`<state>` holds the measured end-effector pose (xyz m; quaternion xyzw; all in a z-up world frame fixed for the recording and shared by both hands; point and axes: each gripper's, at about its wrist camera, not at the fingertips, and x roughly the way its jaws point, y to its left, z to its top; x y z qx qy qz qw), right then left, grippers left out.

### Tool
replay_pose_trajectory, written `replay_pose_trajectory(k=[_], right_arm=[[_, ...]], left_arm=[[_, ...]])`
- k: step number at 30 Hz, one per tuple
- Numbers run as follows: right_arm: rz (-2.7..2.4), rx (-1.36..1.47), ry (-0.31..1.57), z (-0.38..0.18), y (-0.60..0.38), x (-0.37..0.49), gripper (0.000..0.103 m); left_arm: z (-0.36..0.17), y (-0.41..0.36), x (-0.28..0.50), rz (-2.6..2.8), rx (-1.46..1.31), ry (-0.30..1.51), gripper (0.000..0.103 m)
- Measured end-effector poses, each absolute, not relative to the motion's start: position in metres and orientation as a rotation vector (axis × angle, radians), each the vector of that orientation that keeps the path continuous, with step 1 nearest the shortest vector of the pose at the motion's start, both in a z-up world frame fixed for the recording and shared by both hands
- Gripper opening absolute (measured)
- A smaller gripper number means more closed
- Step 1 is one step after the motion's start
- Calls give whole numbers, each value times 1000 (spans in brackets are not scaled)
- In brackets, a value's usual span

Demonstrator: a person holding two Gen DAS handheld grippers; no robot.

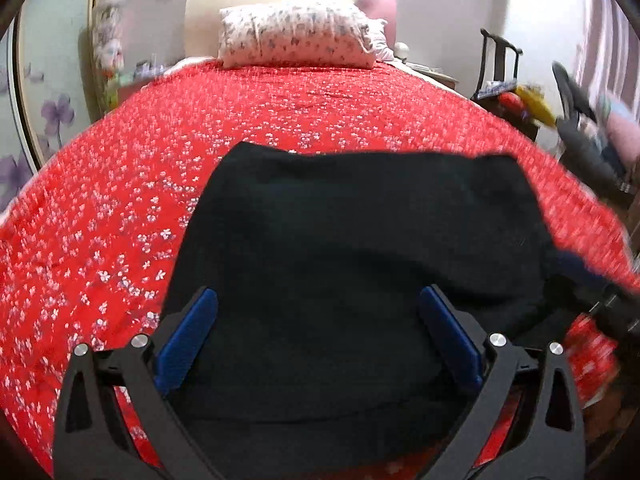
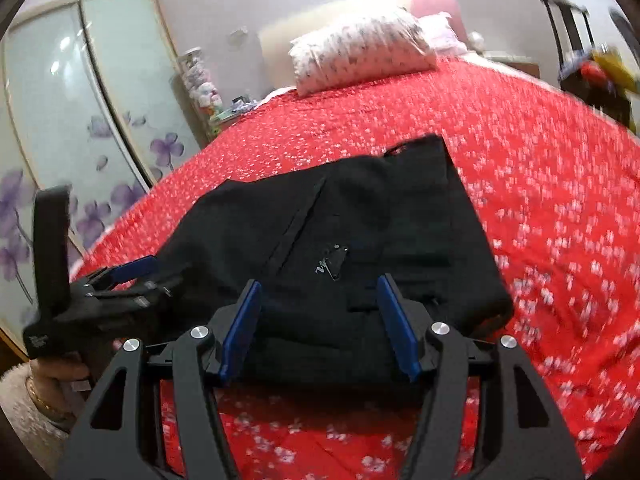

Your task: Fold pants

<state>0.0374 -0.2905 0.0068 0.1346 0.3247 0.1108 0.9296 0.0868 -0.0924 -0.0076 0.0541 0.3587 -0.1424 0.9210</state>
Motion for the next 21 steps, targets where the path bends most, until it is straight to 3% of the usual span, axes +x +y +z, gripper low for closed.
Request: replay_pose_trajectory(k=[7, 12, 21], right_arm=[[104, 414, 500, 29, -341, 30, 64], [61, 652, 664, -4, -394, 71, 65], [87, 629, 783, -22, -379, 99, 67]], left_arm=[[-12, -90, 81, -297, 115, 681, 101], [-12, -89, 80, -305, 108, 676, 101], [-12, -88, 79, -316, 96, 675, 101]])
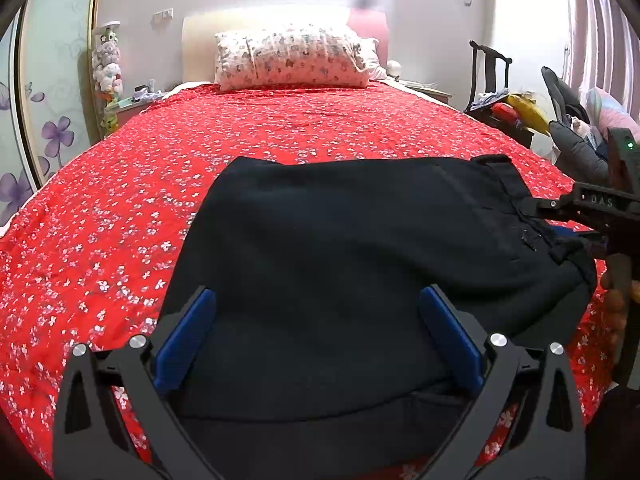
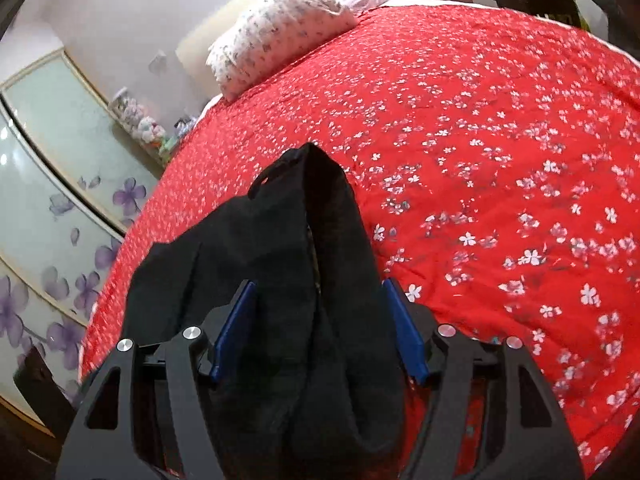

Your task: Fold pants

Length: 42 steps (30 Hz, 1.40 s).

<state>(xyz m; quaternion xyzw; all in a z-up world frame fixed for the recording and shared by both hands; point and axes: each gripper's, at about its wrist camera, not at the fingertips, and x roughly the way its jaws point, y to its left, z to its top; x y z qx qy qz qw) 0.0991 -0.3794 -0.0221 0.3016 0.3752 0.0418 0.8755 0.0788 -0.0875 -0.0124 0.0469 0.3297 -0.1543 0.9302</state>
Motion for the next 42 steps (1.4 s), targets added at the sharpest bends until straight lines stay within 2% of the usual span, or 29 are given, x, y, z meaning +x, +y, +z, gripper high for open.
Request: replay_pose_trajectory(k=[7, 12, 15, 22, 28, 32, 39, 42], right_arm=[[155, 604, 800, -21, -368, 100, 71], [178, 773, 782, -32, -393, 101, 66], [200, 782, 789, -33, -390, 103, 69], [314, 963, 794, -41, -407, 94, 68], [354, 868, 925, -38, -393, 86, 69], [399, 915, 945, -40, -397, 80, 68], [392, 756, 947, -25, -380, 83, 66], [403, 773, 958, -28, -380, 87, 66]], left_arm=[[-8, -78, 74, -340, 79, 646, 101], [16, -38, 82, -347, -68, 591, 101], [15, -10, 100, -325, -172, 640, 101], [-4, 23, 125, -418, -400, 779, 101], [-16, 0, 132, -469, -328, 872, 101], [-17, -5, 134, -481, -313, 879, 101], [-17, -5, 138, -523, -352, 907, 101], [-15, -6, 142, -538, -355, 938, 101]])
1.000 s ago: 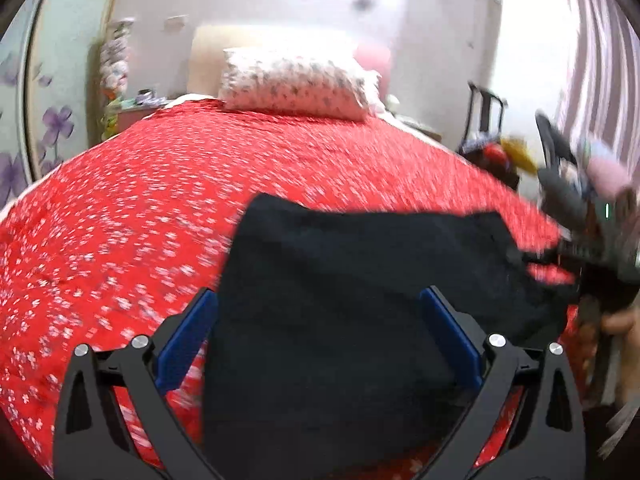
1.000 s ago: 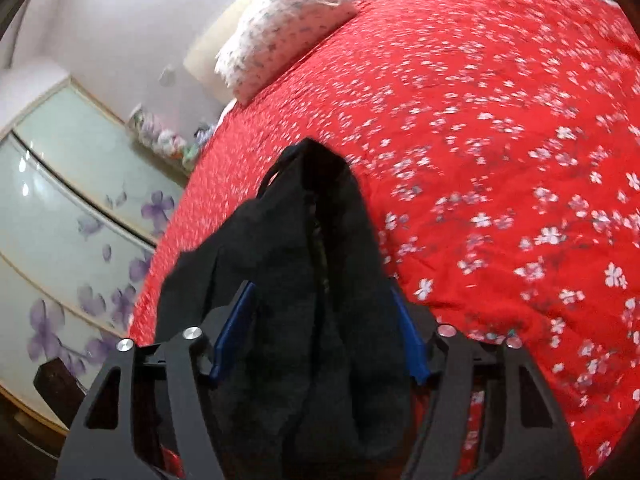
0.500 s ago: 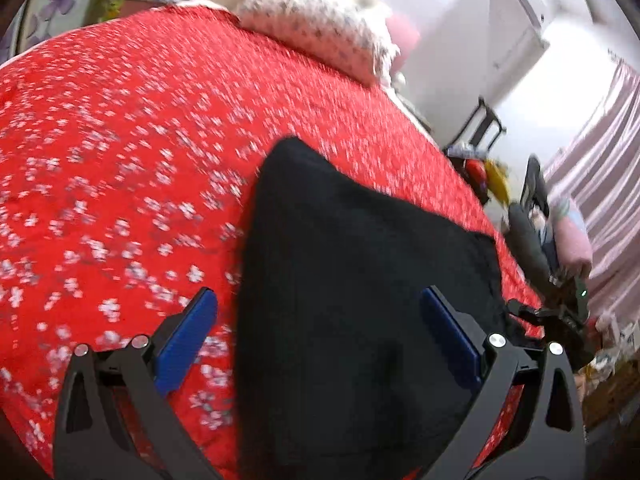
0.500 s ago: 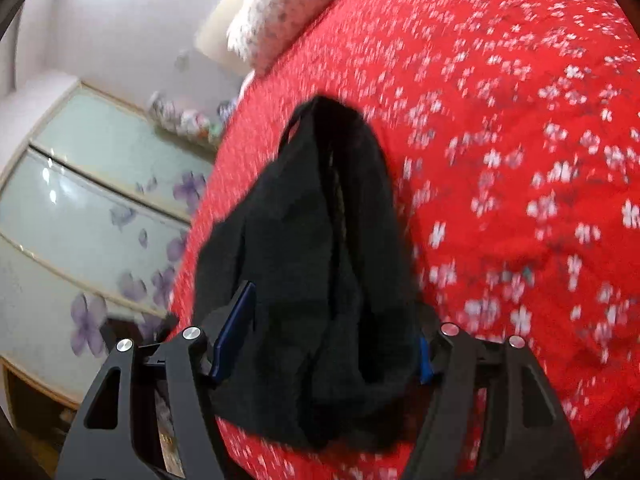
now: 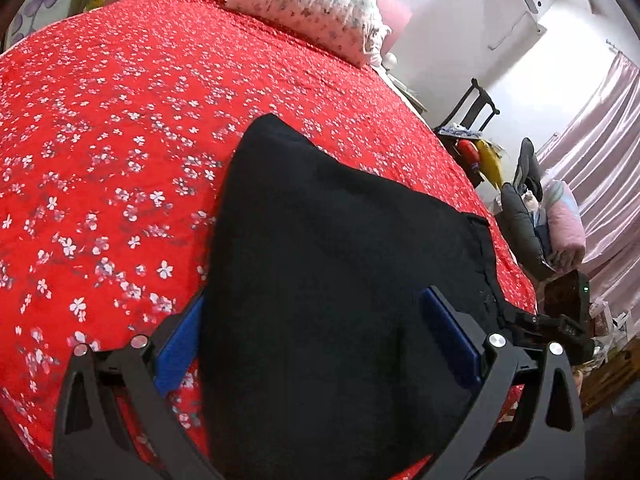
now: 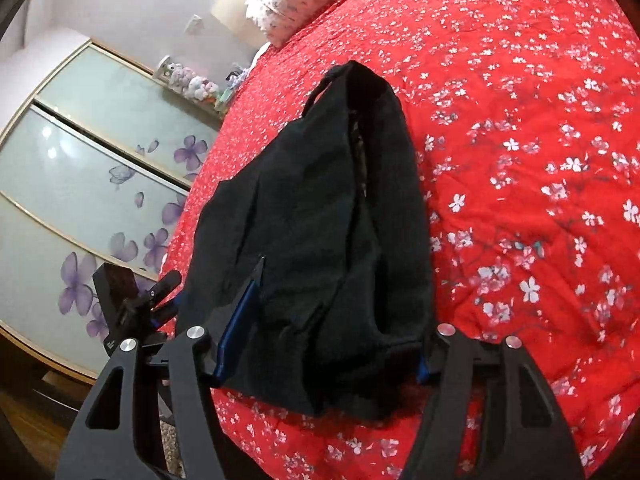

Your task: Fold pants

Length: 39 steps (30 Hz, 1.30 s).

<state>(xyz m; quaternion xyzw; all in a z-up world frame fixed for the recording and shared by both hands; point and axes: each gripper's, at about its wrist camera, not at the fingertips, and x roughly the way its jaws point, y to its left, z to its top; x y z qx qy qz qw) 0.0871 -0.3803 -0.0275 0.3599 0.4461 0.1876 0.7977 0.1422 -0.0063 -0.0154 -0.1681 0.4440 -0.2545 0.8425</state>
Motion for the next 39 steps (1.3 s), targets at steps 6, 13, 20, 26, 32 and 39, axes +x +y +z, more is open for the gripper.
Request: replay_pose_trajectory(k=[6, 13, 20, 26, 32, 39], right_arm=[[407, 760, 983, -32, -374, 97, 72], [464, 755, 893, -18, -373, 91, 48], [458, 742, 869, -17, -369, 91, 46], [461, 800, 881, -26, -376, 85, 48], [434, 777, 895, -30, -369, 88, 50], [457, 843, 795, -18, -376, 83, 41]], left_arm=[[-17, -7, 171, -584, -409, 1075, 101], [-17, -8, 186, -601, -419, 1143, 101], [-22, -12, 196, -618, -438, 1177, 101], [-30, -14, 212, -633, -487, 1224, 88], [-26, -15, 208, -590, -397, 1207, 35], [-6, -15, 198, -612, -371, 1120, 19]])
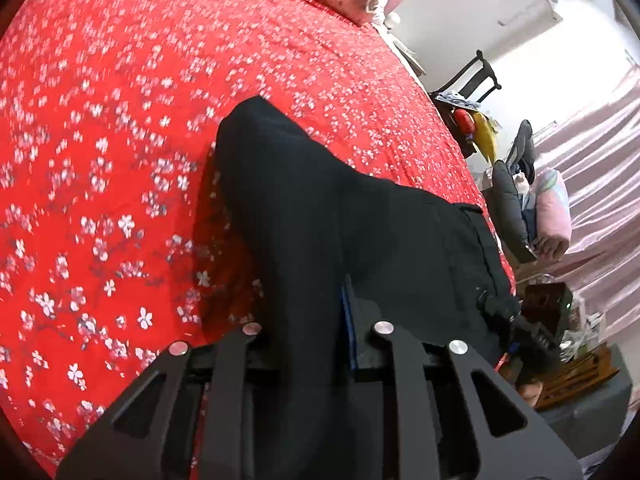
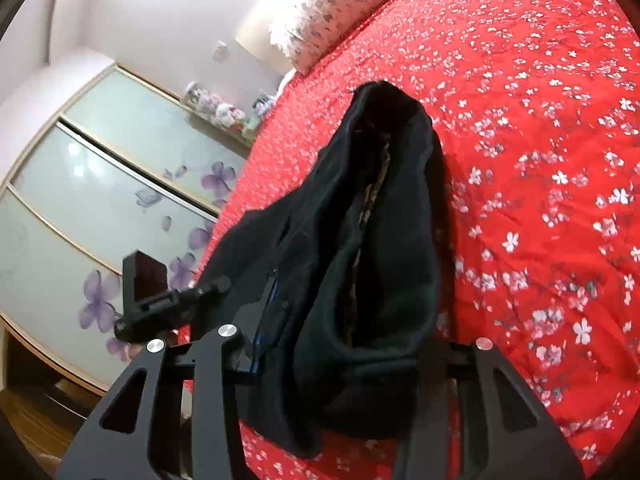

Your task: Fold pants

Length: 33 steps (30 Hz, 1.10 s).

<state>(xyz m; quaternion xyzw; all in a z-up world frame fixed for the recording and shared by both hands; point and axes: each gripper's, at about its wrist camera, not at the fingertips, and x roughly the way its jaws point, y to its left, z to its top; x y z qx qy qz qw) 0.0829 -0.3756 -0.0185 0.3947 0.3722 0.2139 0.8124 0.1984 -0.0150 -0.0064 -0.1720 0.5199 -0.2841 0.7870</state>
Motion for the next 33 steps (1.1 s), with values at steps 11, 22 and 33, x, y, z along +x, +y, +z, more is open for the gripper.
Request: replay_pose_trajectory(k=[11, 22, 33], right_arm=[[472, 877, 681, -6, -387, 118, 40], [313, 770, 828, -26, -377, 148, 47], [56, 507, 599, 35, -368, 91, 72]], left_arm=[[34, -24, 216, -588, -351, 926, 18], [-18, -21, 237, -430, -355, 968, 50], [49, -38, 169, -447, -138, 721, 86]])
